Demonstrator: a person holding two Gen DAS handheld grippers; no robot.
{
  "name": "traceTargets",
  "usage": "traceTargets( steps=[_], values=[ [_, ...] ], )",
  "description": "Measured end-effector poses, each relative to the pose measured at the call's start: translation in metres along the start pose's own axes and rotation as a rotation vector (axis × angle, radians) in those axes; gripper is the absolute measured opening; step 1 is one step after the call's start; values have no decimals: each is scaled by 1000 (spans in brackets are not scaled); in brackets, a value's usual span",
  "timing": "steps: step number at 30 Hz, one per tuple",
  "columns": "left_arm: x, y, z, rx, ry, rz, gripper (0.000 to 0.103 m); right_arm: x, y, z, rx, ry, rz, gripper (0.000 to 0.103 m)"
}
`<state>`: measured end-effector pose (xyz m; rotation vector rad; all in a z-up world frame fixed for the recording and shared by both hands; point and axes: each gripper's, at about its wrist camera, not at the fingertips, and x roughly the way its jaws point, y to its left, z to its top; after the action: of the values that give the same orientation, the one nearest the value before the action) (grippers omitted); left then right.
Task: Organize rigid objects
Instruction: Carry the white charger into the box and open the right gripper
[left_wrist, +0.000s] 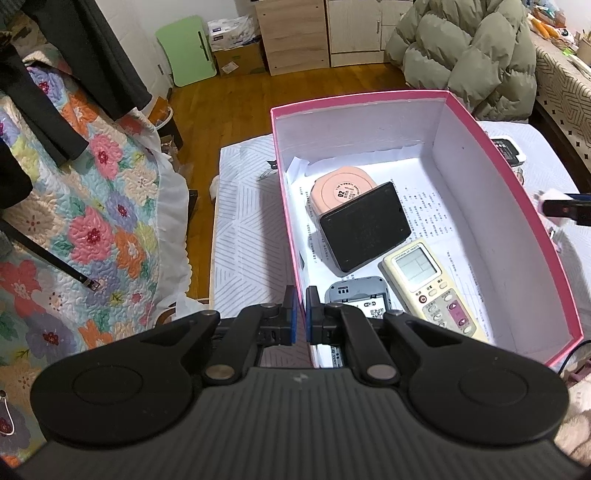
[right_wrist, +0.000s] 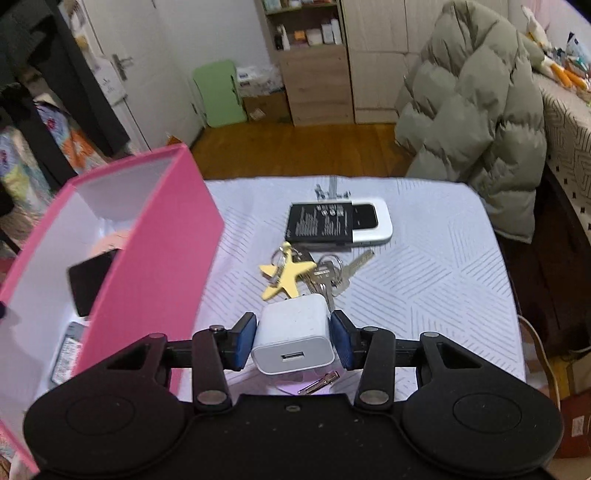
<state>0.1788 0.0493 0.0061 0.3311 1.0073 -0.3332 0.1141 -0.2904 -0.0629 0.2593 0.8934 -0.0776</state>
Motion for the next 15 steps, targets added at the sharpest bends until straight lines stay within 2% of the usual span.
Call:
traceTargets(
  steps=[3,8,12,15],
  values=[
    [-1,-2,-2,-2,-14,5,3,-14,6,5,-13,-26,-3,49],
    [-1,-4,-3,19,-16,13,3,-48,29,15,-73,-126,33,49],
    [-1,-3,-2,16,-12,10,3,-68,65,30,-177,-176,142,49],
    [0,-2,-2,10,-13,11,3,-59,98,43,-273,-153,222,49]
  ],
)
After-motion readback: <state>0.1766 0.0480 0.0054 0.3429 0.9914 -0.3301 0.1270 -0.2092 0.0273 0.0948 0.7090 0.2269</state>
